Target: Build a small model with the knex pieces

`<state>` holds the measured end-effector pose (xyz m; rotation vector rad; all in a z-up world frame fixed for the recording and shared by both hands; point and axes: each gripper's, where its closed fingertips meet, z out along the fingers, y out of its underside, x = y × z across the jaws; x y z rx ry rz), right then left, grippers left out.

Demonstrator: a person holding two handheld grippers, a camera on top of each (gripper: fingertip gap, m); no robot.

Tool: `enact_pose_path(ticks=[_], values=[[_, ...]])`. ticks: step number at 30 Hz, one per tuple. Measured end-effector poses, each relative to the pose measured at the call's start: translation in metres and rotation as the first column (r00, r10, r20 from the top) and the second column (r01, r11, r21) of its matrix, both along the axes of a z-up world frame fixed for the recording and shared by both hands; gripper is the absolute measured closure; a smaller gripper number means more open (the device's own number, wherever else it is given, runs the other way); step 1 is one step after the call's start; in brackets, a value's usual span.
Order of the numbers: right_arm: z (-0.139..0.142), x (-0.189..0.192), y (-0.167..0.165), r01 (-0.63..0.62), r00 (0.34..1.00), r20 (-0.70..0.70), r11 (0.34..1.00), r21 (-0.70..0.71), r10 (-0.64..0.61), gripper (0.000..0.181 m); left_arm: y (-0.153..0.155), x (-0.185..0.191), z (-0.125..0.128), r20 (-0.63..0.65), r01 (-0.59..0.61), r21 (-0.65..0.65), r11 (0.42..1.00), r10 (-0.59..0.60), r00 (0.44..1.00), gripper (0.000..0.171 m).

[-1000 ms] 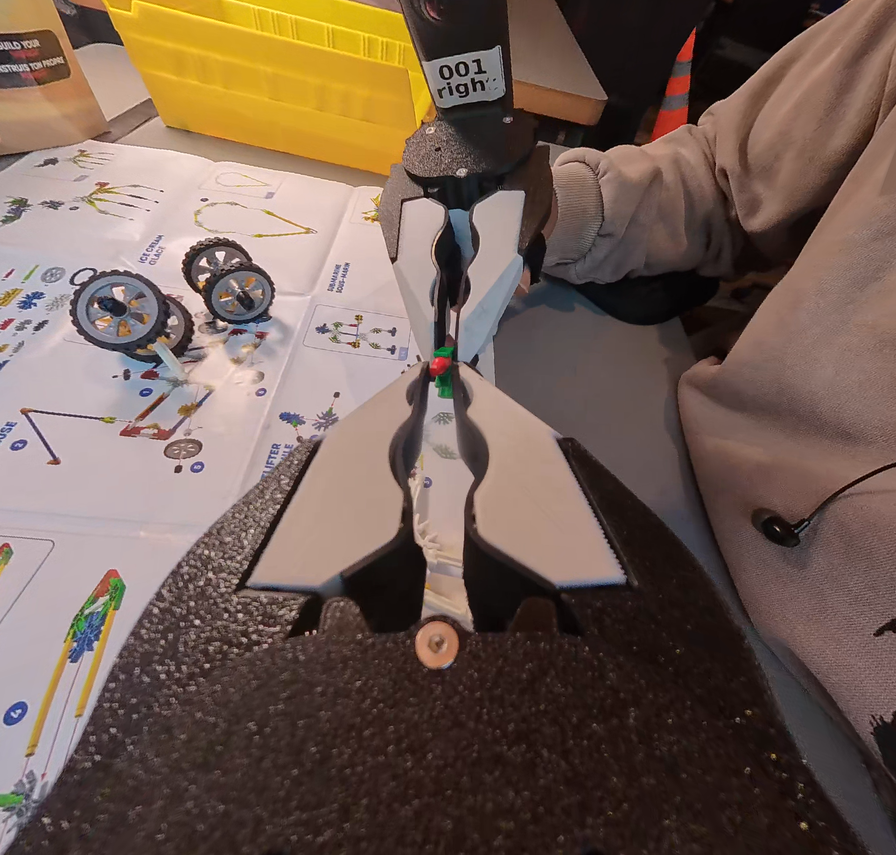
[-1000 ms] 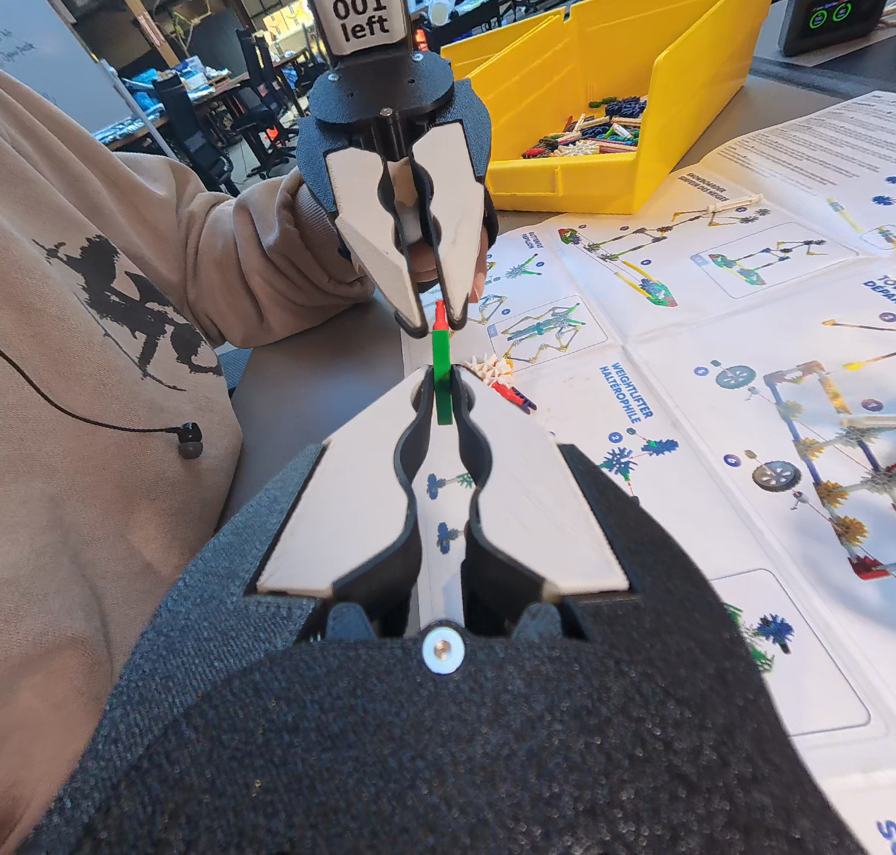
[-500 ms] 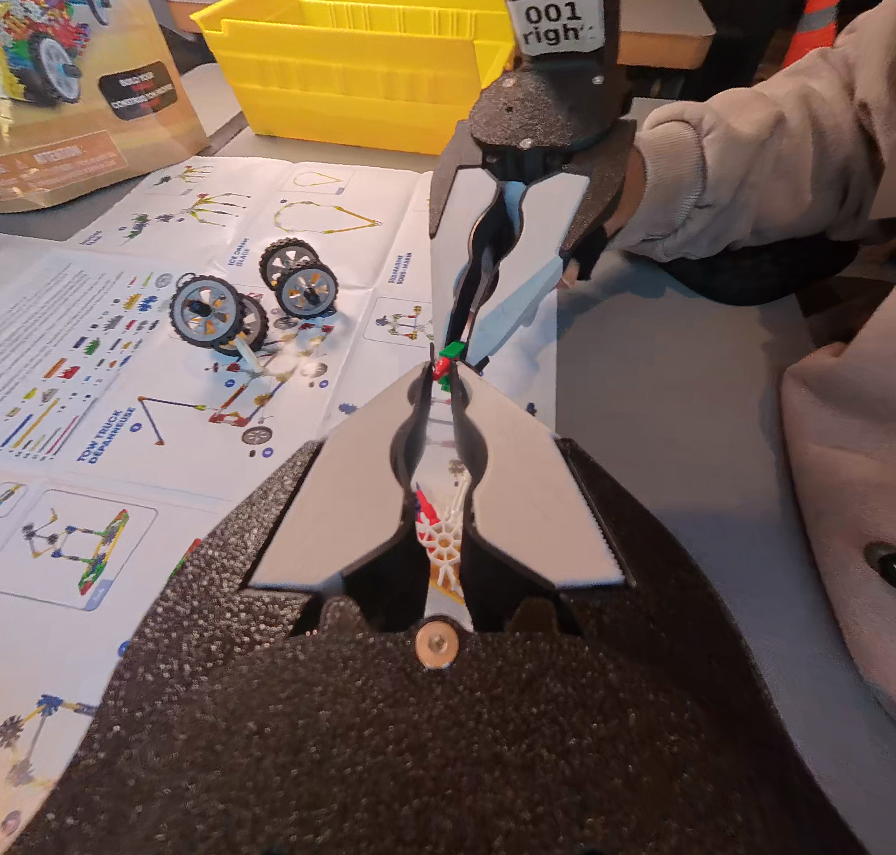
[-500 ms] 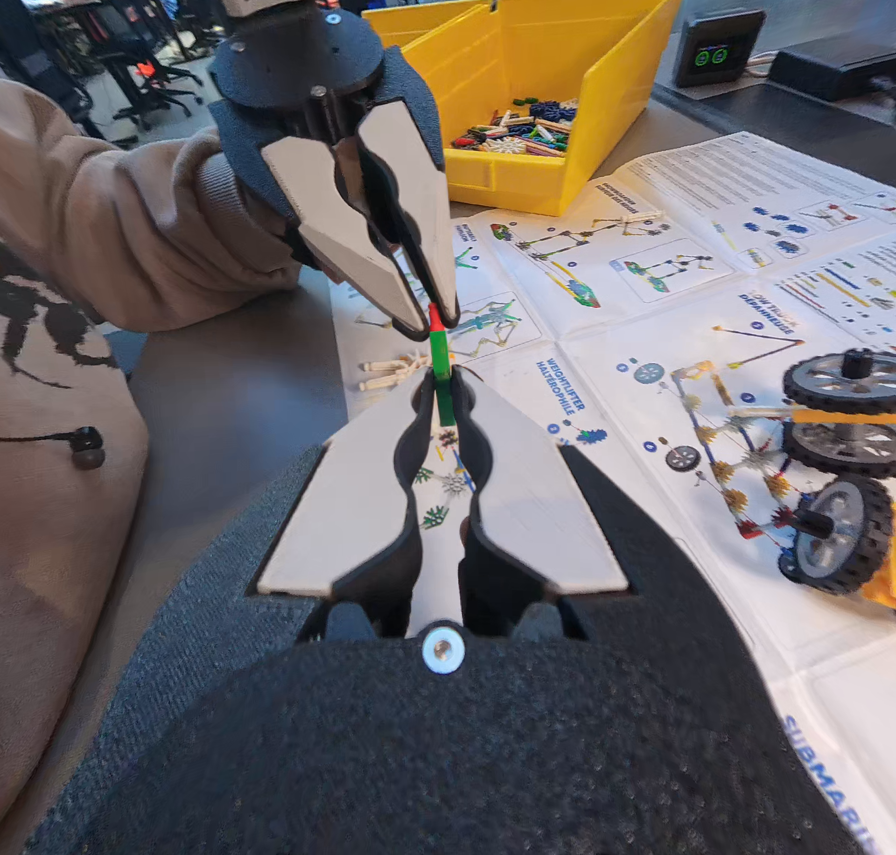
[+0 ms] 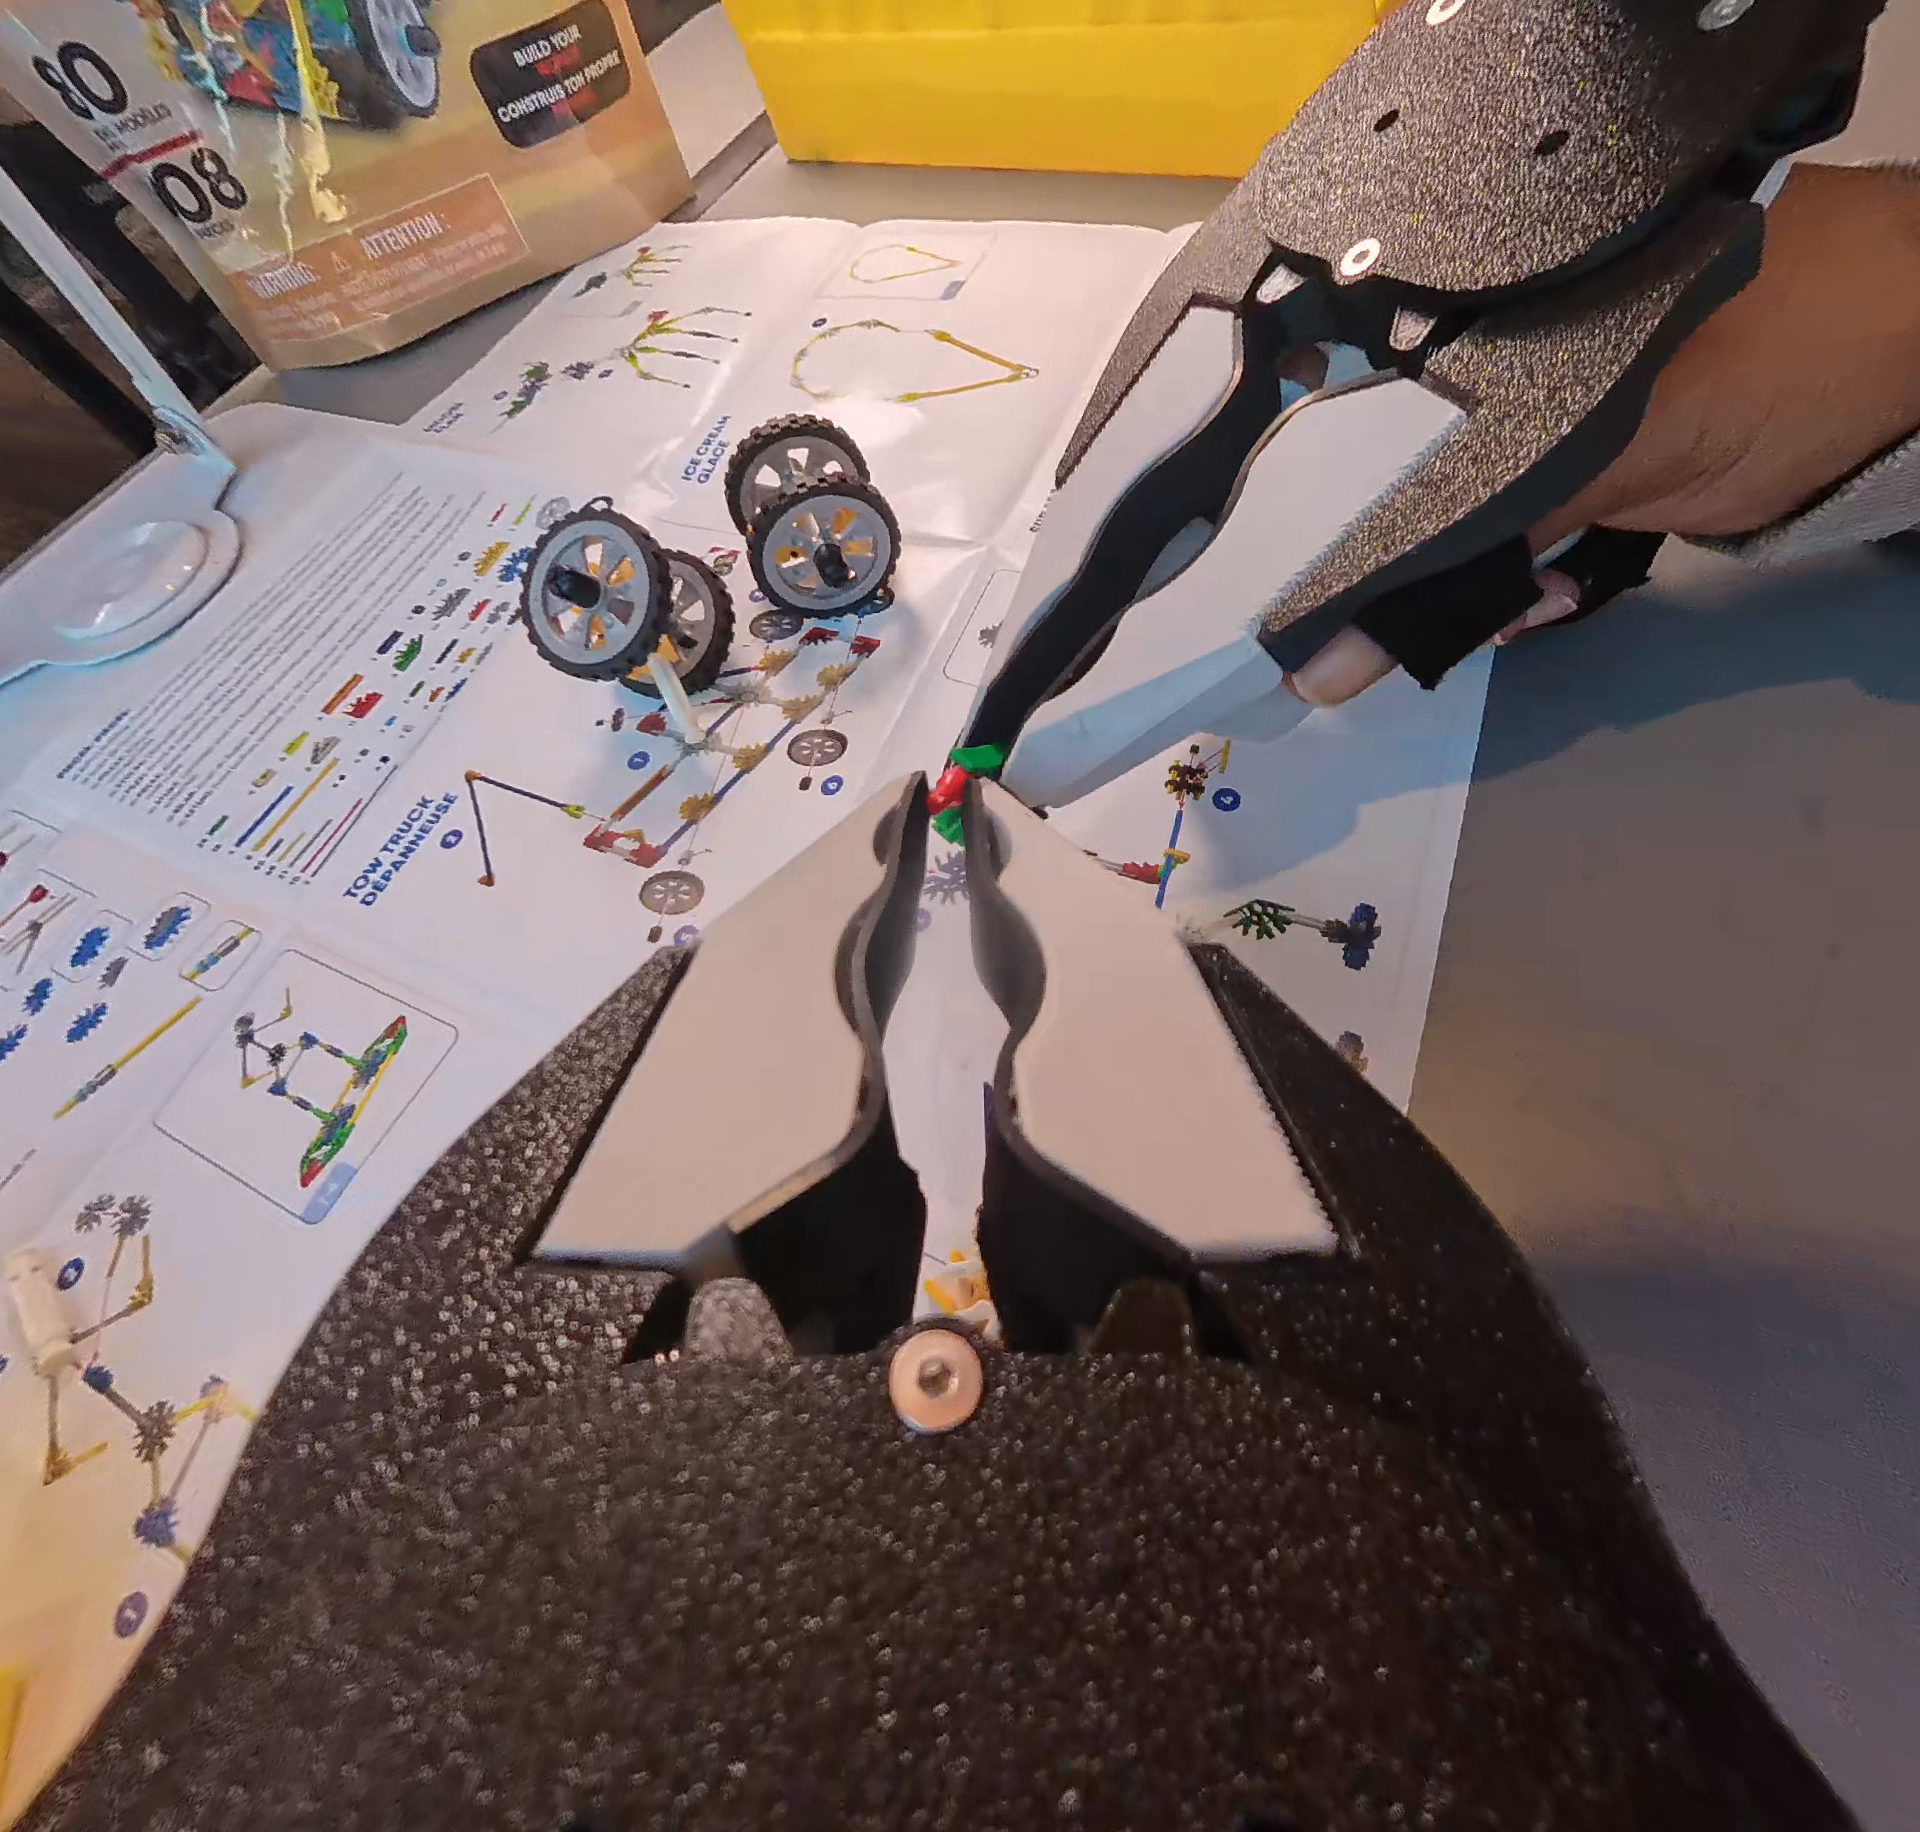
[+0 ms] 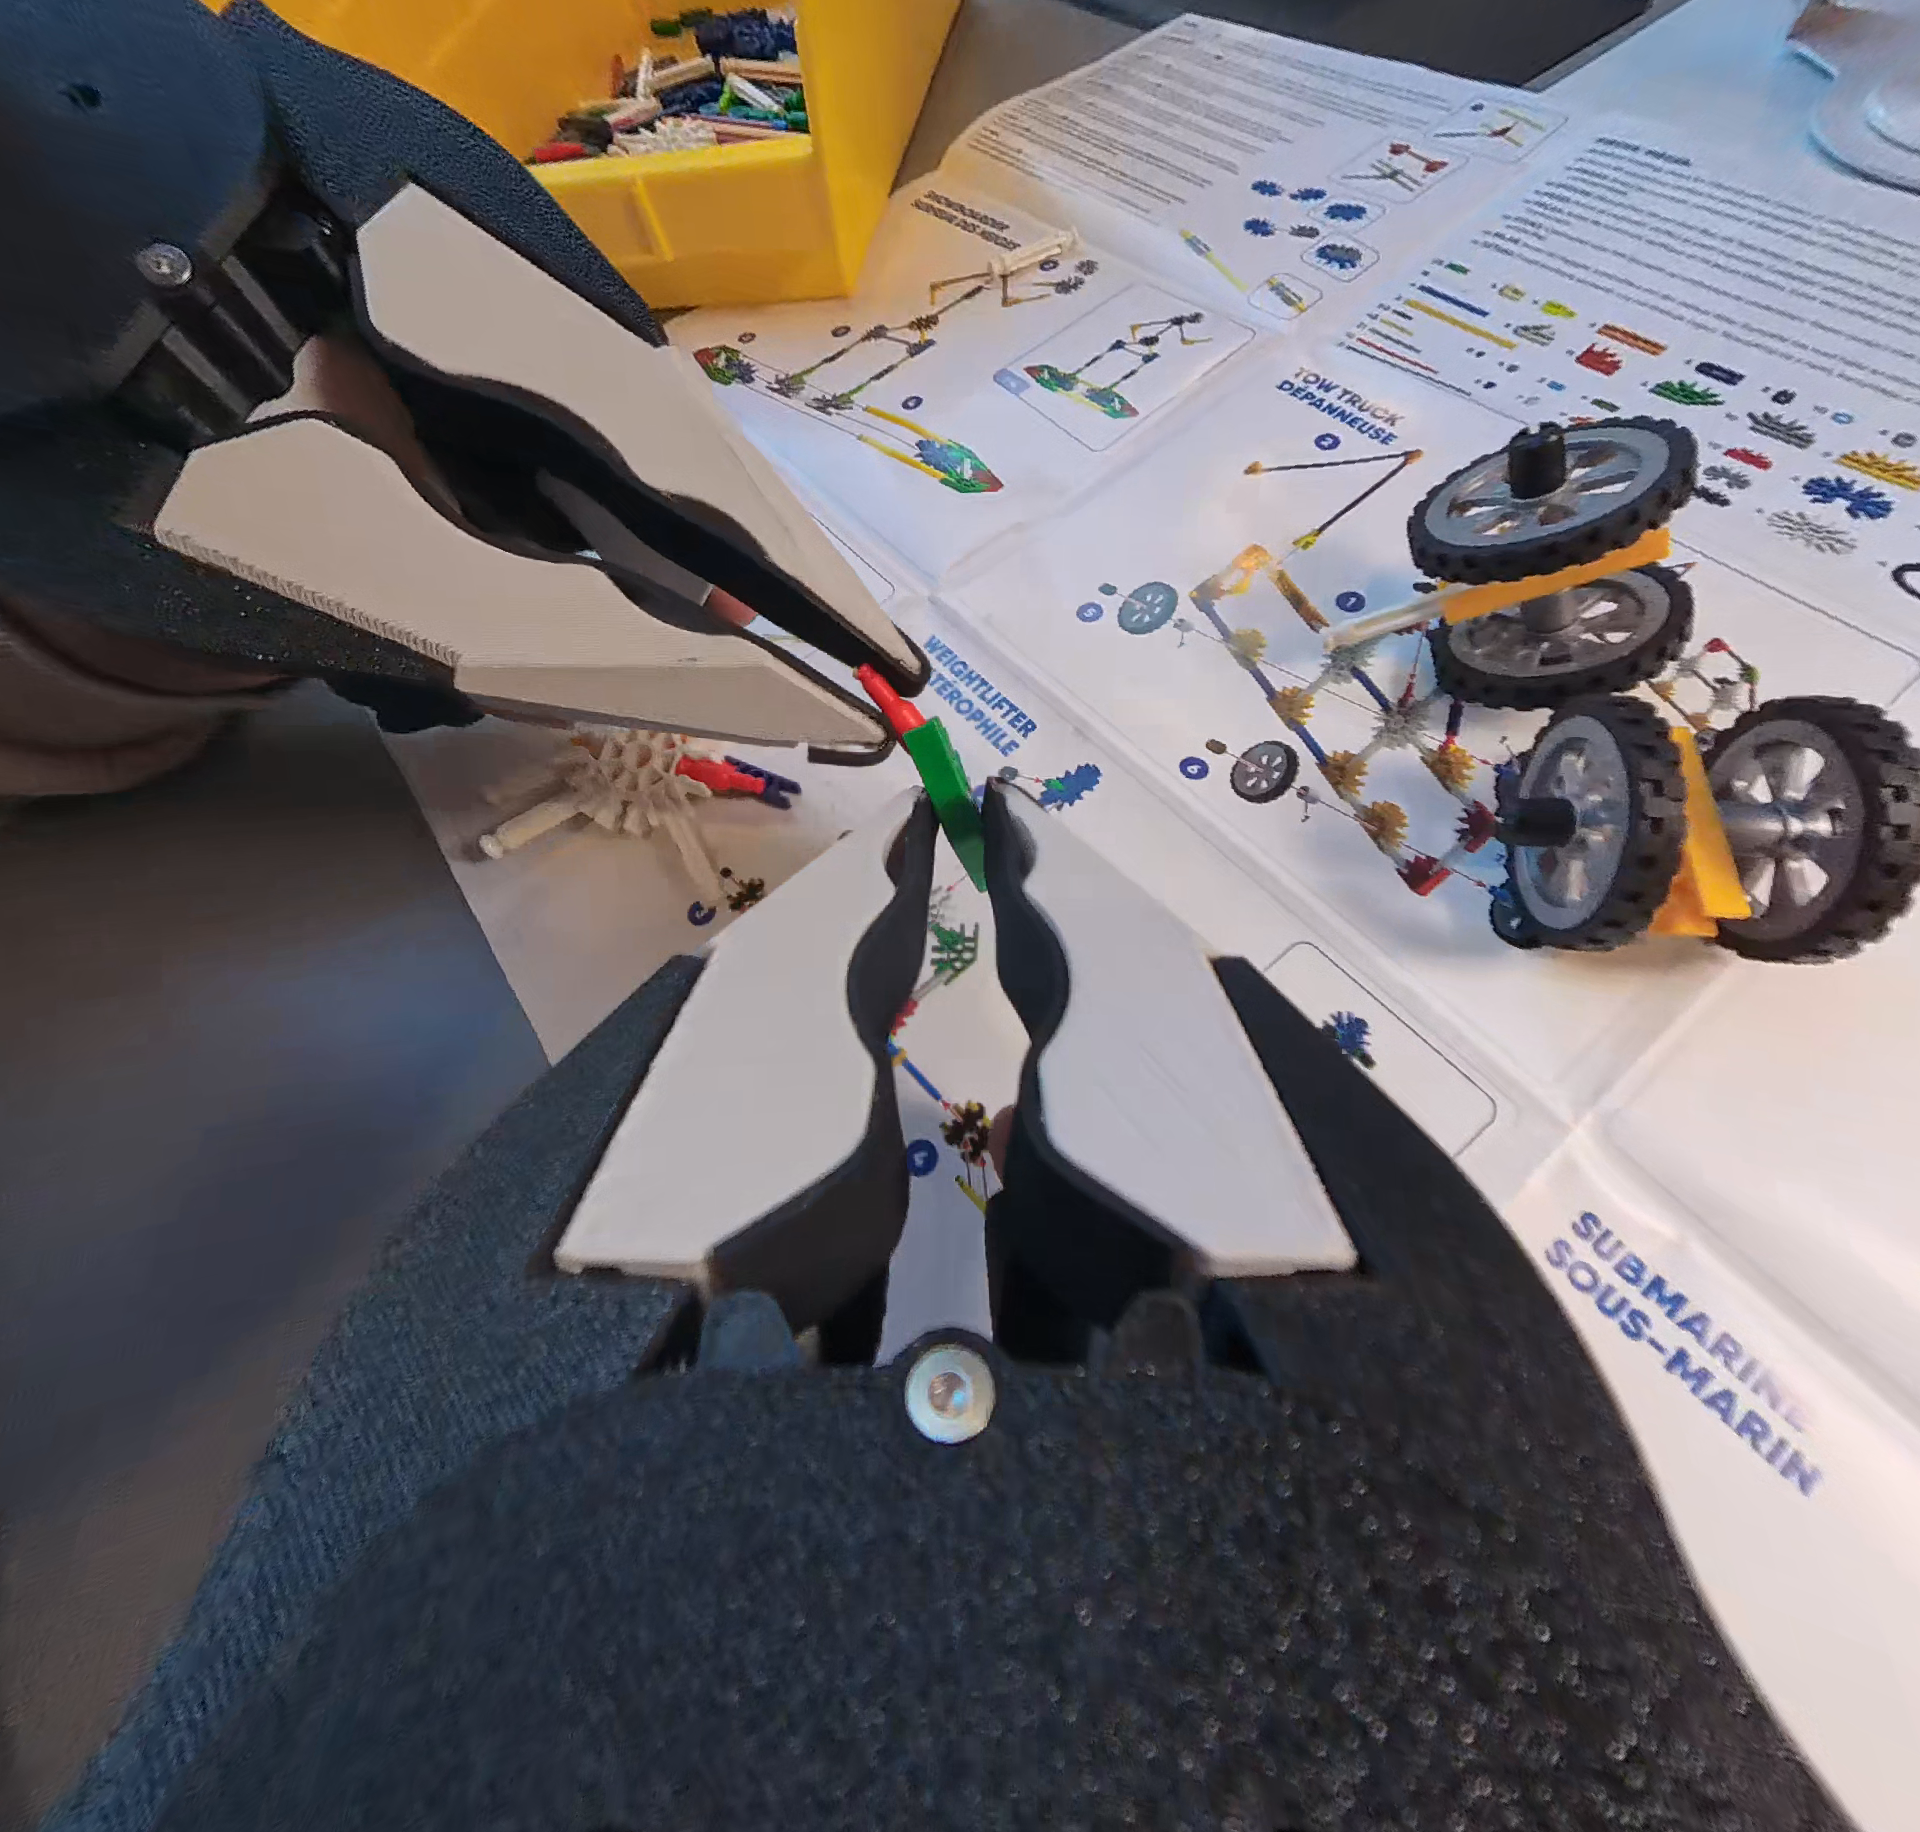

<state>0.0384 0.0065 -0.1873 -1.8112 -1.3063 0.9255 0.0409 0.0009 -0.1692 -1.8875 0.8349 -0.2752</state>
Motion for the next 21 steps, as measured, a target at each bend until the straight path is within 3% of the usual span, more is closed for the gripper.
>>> enact_pose_path(ticks=[5, 11, 14, 17, 19, 21], values=[[-0.01, 0.003, 0.006, 0.0, 0.997, 0.076, 1.0, 0.023, -0.002, 0.179, 0.008, 0.003, -0.009, 0.019, 0.015, -0.071, 0.997, -0.014, 1.0, 0.171], [-0.003, 0.001, 0.004, -0.003, 1.0, 0.028, 0.998, -0.057, 0.004, 0.179, 0.013, -0.001, -0.004, 0.023, 0.002, -0.043, 0.999, -0.001, 1.0, 0.171], [0.0, 0.006, 0.003, -0.027, 1.0, -0.005, 0.988, -0.15, 0.027, 0.178, 0.008, -0.001, 0.005, 0.195, 0.052, -0.118, 0.992, -0.028, 0.98, 0.171], [0.007, 0.012, 0.001, -0.075, 0.995, -0.078, 0.968, -0.241, 0.058, 0.178, 0.004, -0.015, 0.017, 0.462, 0.108, -0.223, 0.969, 0.007, 0.887, 0.17], [0.017, 0.011, 0.0, -0.112, 0.987, -0.141, 0.966, -0.233, 0.08, 0.177, 0.002, -0.022, 0.021, 0.547, 0.142, -0.238, 0.961, 0.012, 0.837, 0.17], [0.022, 0.009, -0.003, -0.141, 0.98, -0.165, 0.967, -0.21, 0.107, 0.177, 0.002, -0.026, 0.024, 0.552, 0.135, -0.222, 0.966, 0.011, 0.834, 0.17]])
